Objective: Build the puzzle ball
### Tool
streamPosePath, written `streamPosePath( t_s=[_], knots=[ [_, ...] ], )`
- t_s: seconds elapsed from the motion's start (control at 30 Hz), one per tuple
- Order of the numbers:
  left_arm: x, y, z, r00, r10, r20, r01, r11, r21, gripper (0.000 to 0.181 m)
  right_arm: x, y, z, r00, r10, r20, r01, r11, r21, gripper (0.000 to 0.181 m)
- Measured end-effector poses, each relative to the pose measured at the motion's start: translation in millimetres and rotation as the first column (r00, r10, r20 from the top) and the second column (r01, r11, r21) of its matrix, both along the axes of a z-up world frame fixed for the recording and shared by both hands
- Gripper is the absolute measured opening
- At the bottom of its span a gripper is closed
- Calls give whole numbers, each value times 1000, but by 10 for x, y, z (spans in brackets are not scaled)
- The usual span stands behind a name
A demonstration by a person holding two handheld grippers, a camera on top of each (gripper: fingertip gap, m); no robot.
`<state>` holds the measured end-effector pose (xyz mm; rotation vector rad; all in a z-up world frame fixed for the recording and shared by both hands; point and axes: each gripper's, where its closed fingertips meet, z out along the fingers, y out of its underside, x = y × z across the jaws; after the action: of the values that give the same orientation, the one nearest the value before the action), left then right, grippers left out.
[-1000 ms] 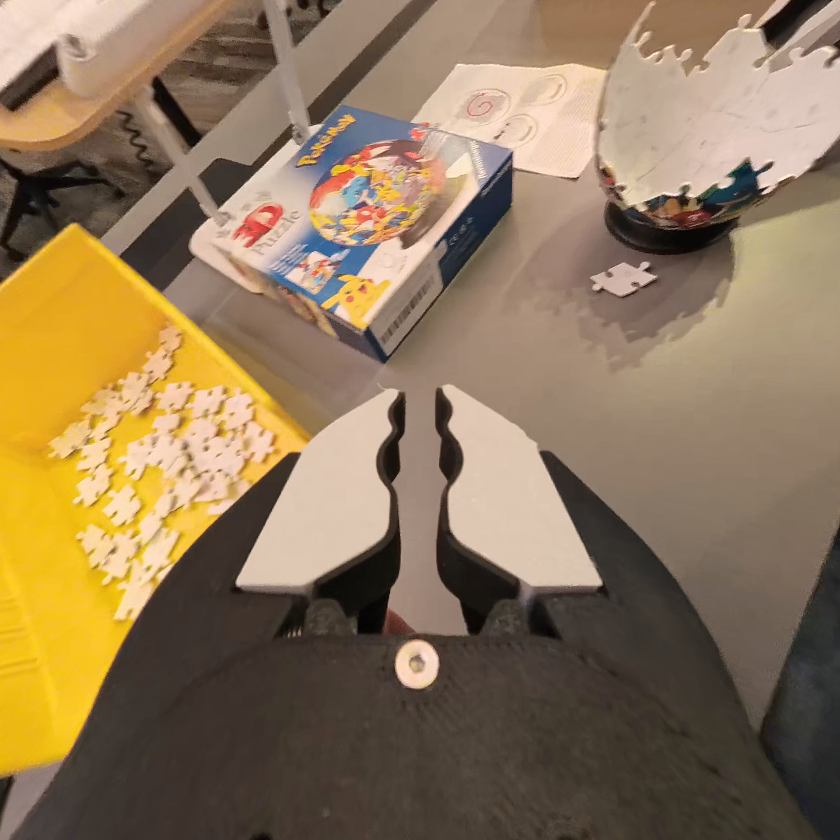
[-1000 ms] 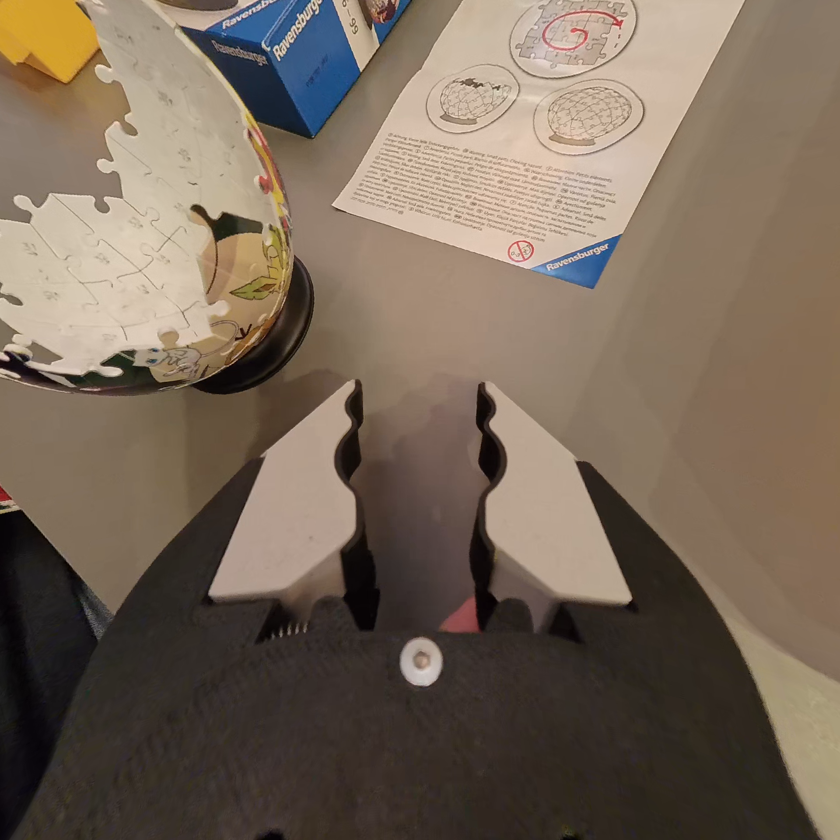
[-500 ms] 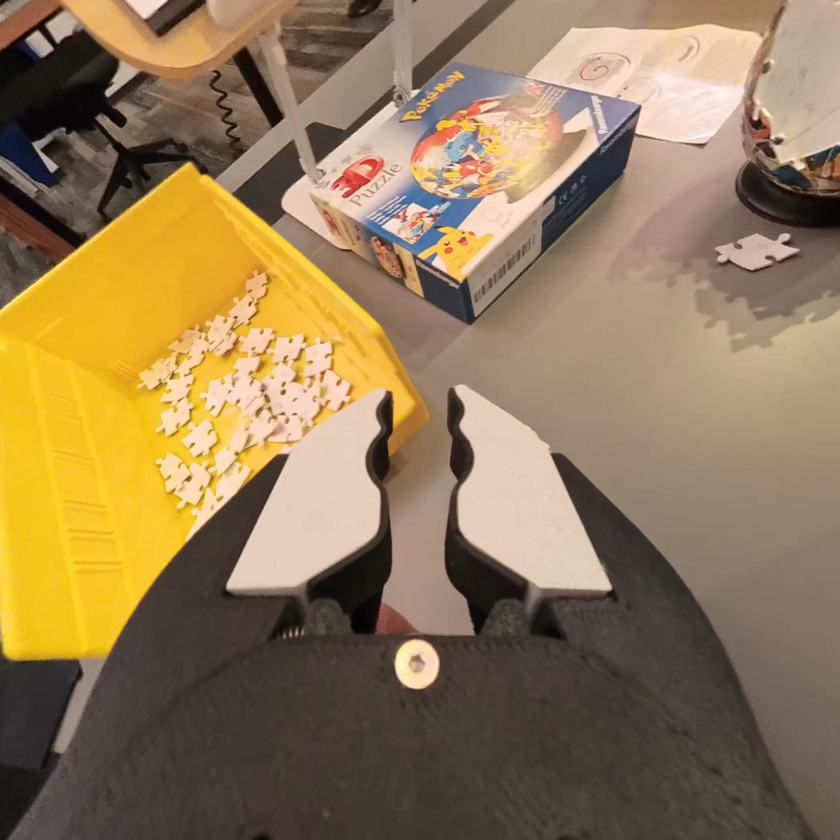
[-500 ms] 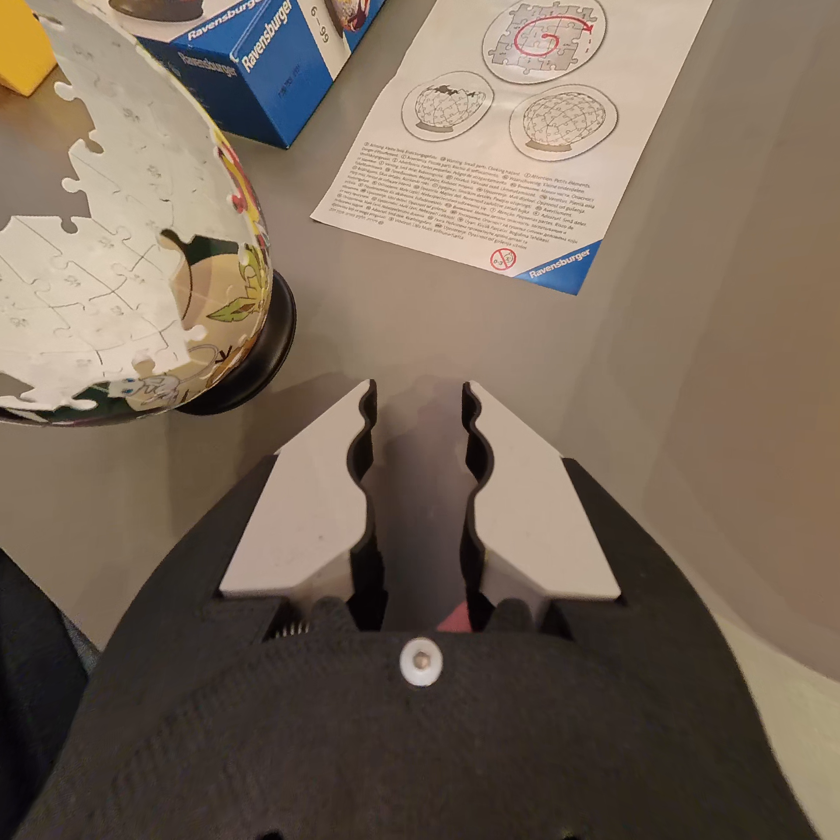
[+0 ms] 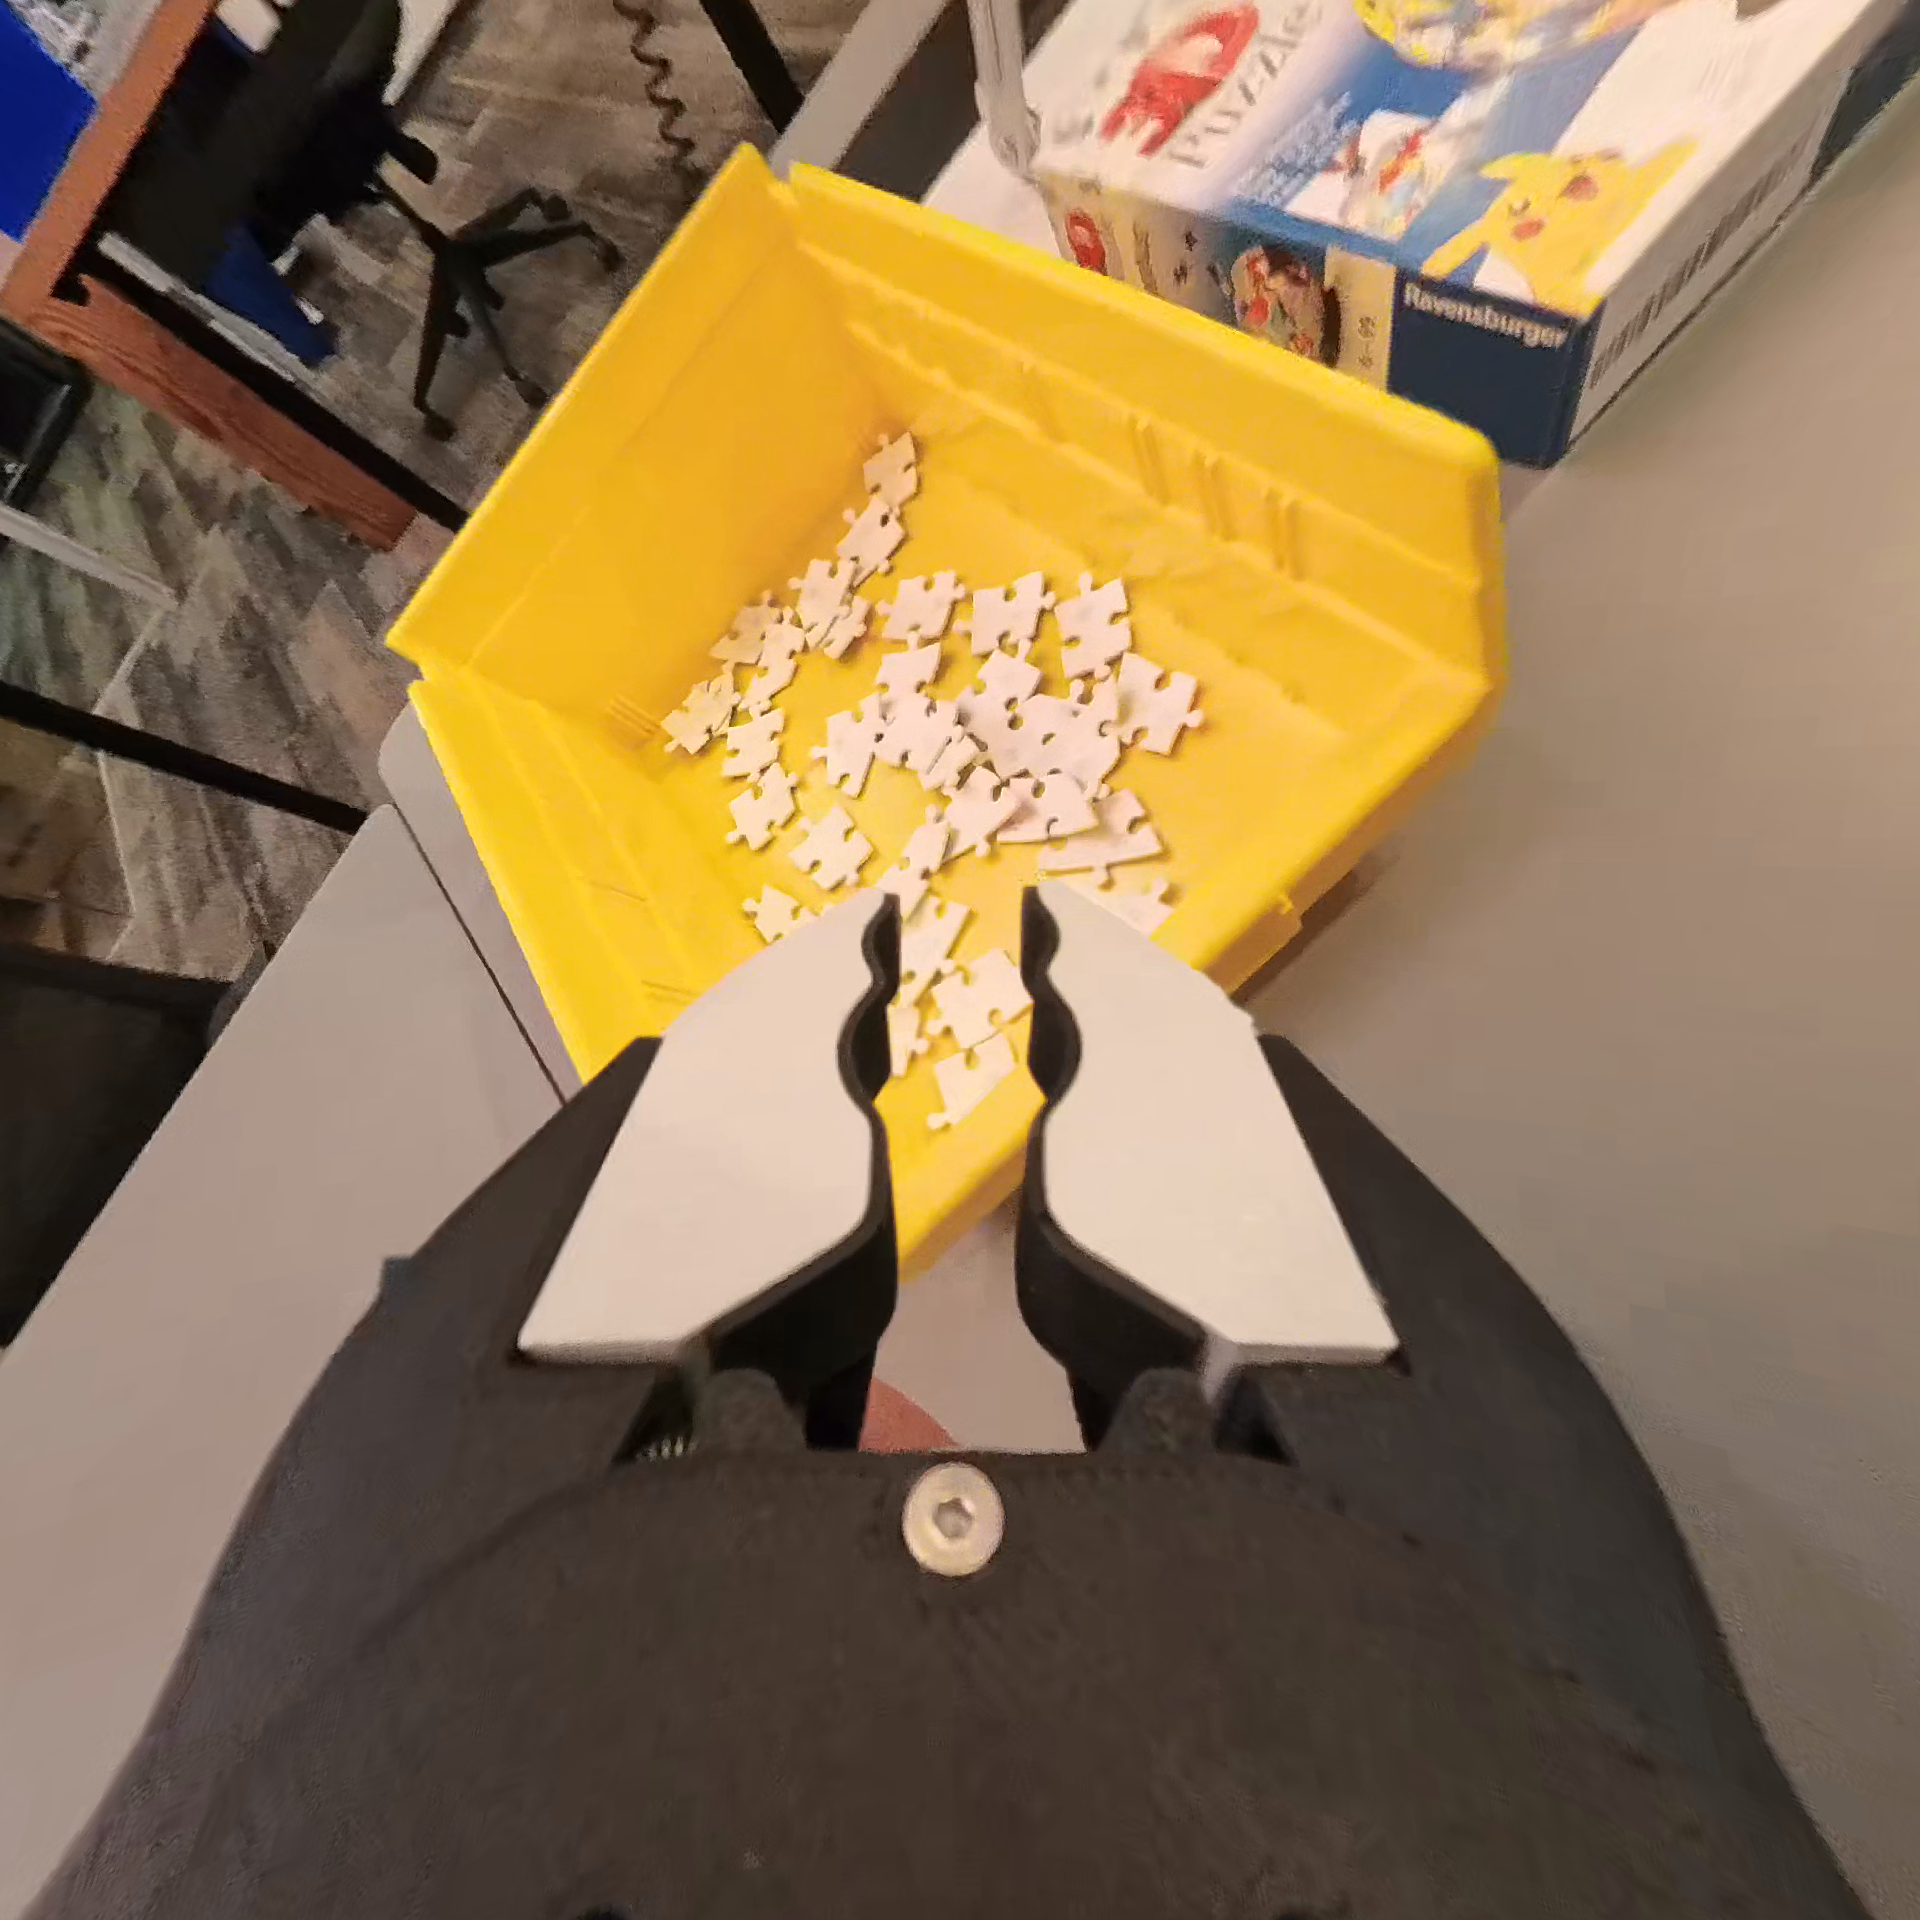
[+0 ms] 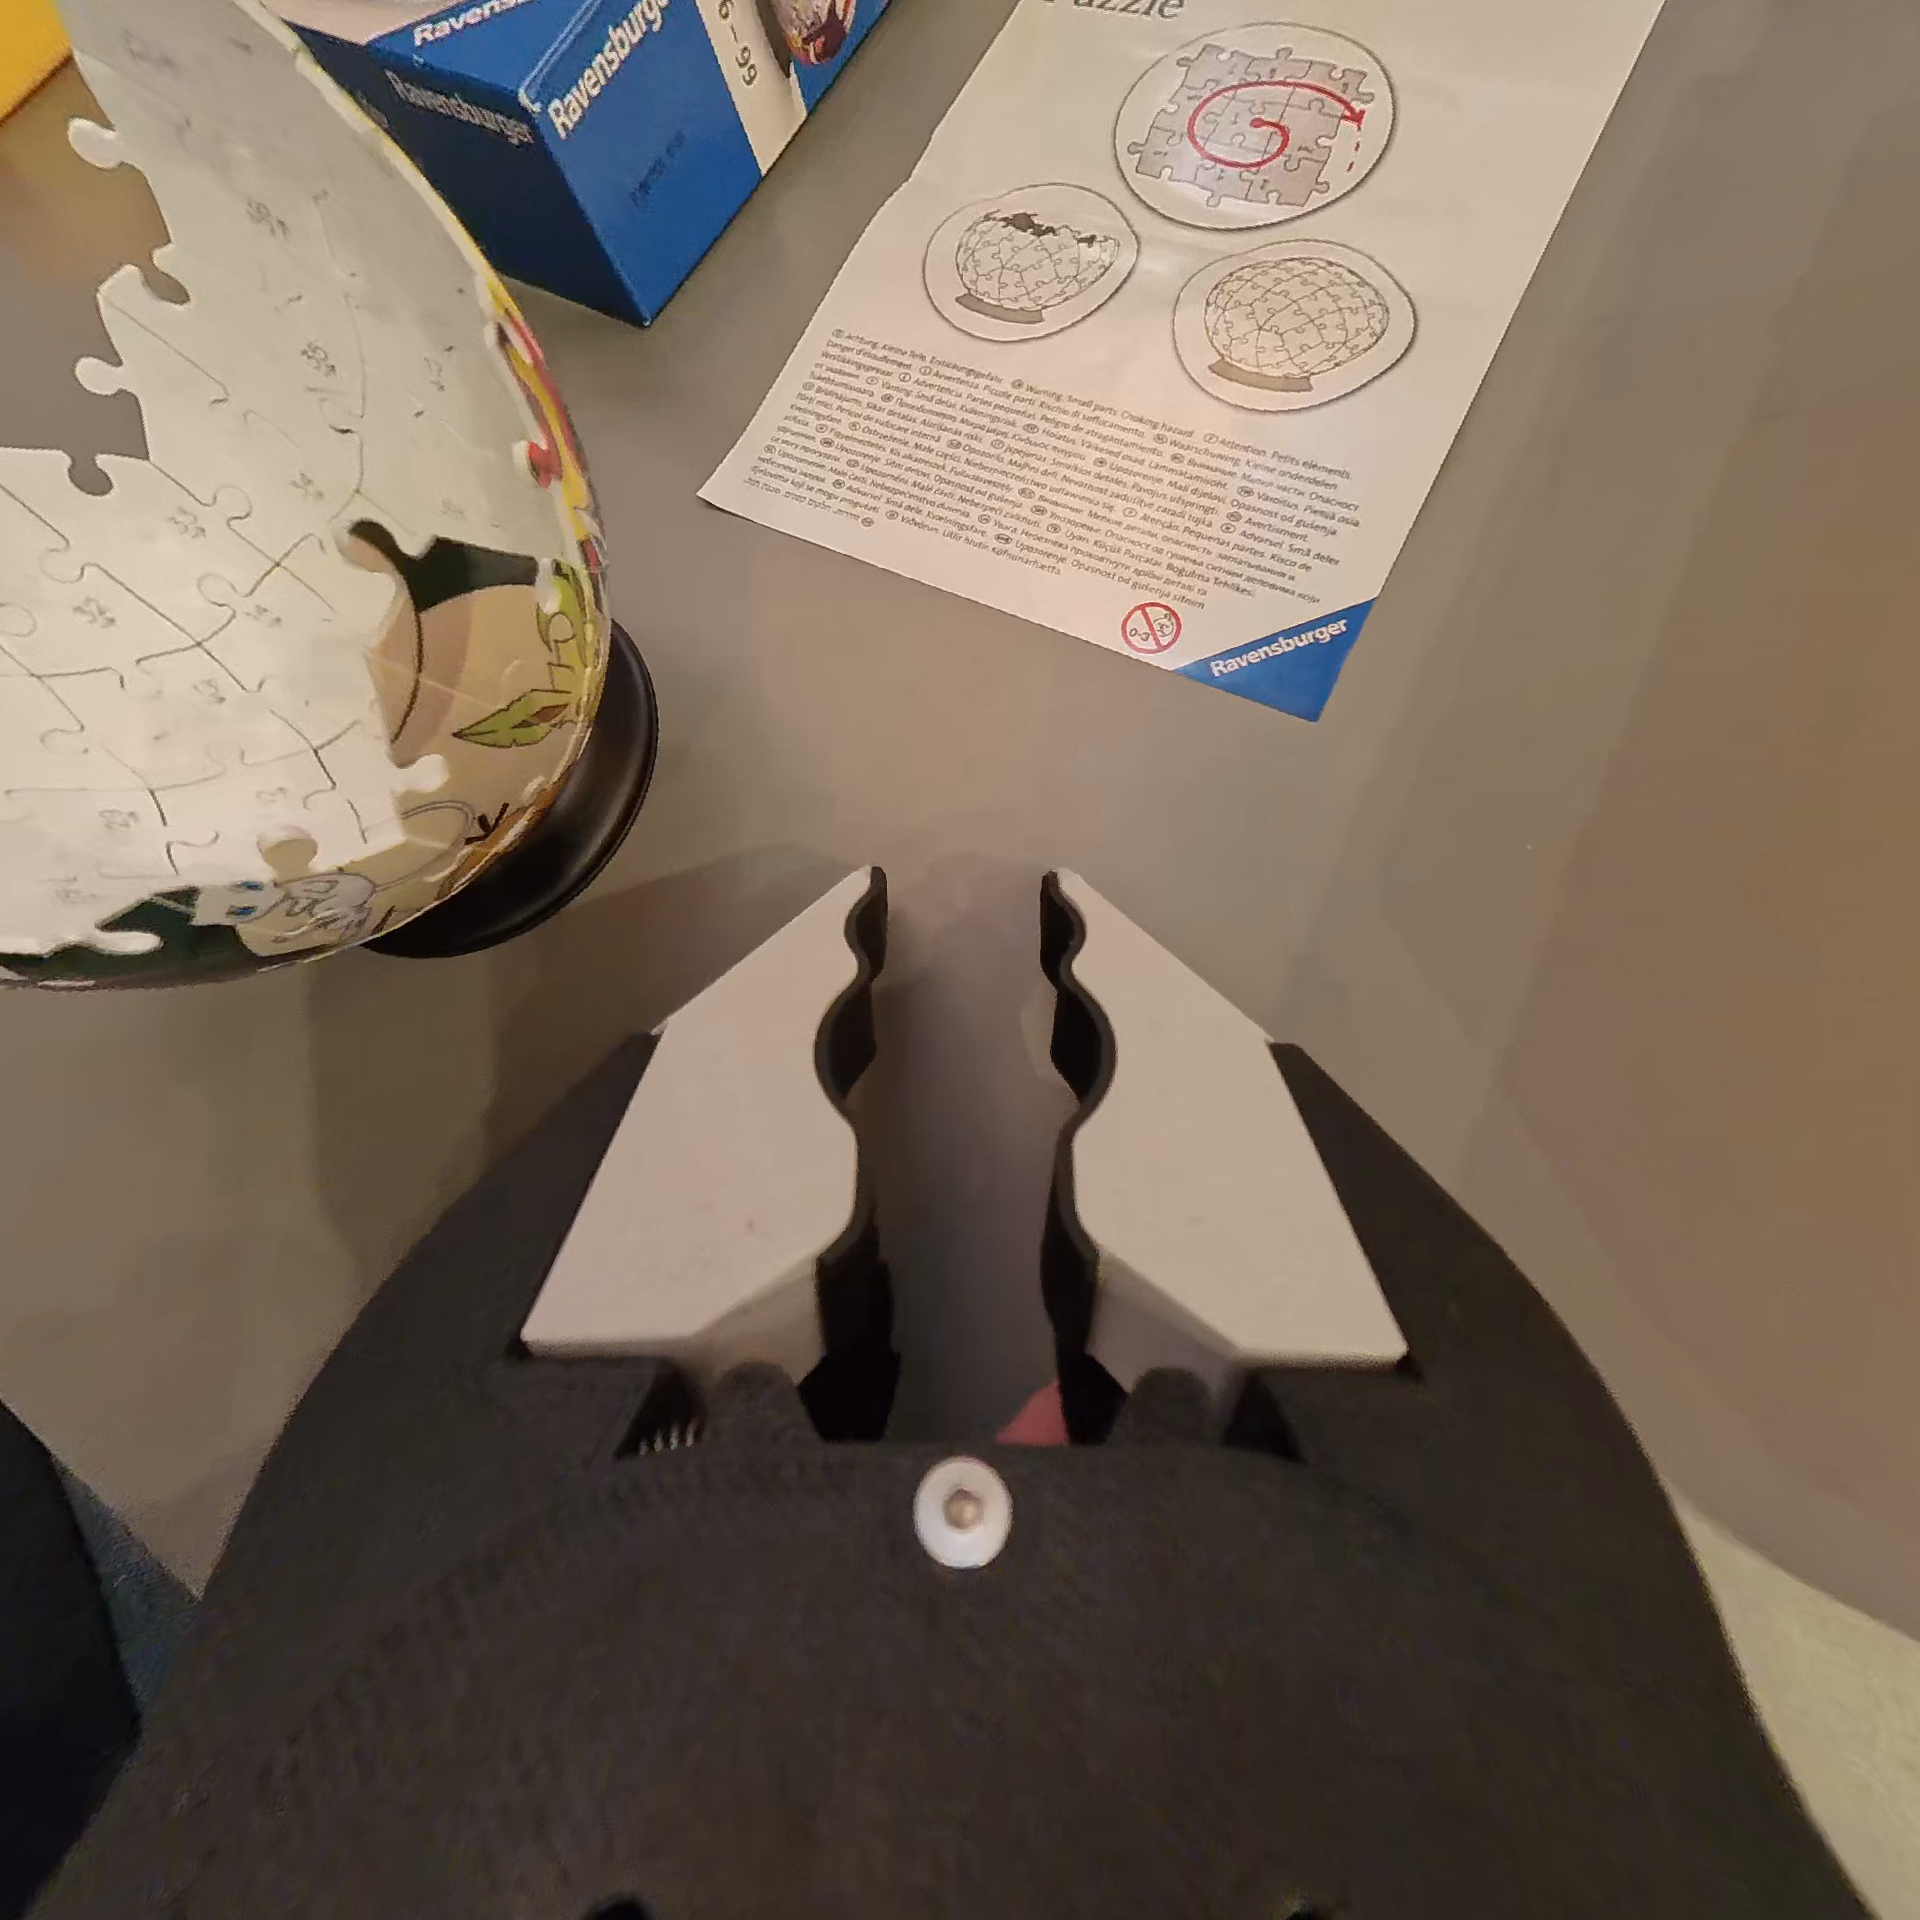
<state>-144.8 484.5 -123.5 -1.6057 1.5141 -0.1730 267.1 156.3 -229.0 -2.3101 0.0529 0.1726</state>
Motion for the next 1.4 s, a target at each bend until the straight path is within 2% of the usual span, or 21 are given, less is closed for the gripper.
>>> streamPosePath(
  t_s=[0.2, 0.27, 0.37, 0.43, 0.57, 0.63, 0.7, 0.77, 1.03, 1.07, 1.17, 1.27, 1.4],
  knots=[
    [387, 175, -65, 986, -158, -59, 153, 985, -82, 28, 30, -4, 2, 999, -22, -31, 22, 1000, 1, 24],
    [531, 69, -329, 949, -276, -154, 234, 940, -247, 28, 28, -4, 0, 1000, -21, -22, 21, 1000, 1, 24],
    [665, 94, -704, 862, -408, -301, 312, 895, -319, 28, 33, -4, 1, 999, -24, -30, 24, 1000, 1, 23],
    [771, 210, -772, 842, -416, -342, 327, 900, -290, 28, 34, -5, 1, 999, -24, -32, 24, 1000, 2, 23],
    [783, 246, -977, 794, -447, -412, 287, 873, -395, 32, 34, -6, 3, 999, -24, -37, 24, 1000, 3, 23],
    [744, 295, -1097, 765, -452, -458, 281, 875, -395, 38, 33, -7, 4, 999, -23, -44, 23, 1000, 4, 23],
    [768, 256, -1108, 774, -467, -428, 264, 852, -452, 39, 33, -8, 5, 999, -22, -44, 22, 1000, 5, 23],
    [789, 278, -1108, 782, -459, -423, 258, 854, -451, 25, 29, -10, 9, 999, -20, -43, 20, 1000, 8, 23],
    [765, 299, -1080, 818, -432, -380, 245, 859, -449, 23, 30, -11, 23, 999, -20, -46, 21, 1000, 18, 24],
    [765, 306, -1034, 828, -423, -367, 244, 863, -442, 6, 30, -11, 22, 999, -20, -45, 21, 1000, 18, 24],
    [817, 252, -722, 880, -410, -239, 273, 850, -451, 1, 33, -11, 21, 999, -22, -45, 23, 1000, 17, 24],
    [728, 270, -595, 877, -398, -270, 278, 878, -389, 2, 35, -10, 17, 999, -24, -45, 24, 1000, 15, 24],
    [654, 286, -711, 865, -390, -316, 267, 891, -368, 2, 35, -11, 14, 999, -23, -44, 24, 1000, 12, 24]
  ],
)
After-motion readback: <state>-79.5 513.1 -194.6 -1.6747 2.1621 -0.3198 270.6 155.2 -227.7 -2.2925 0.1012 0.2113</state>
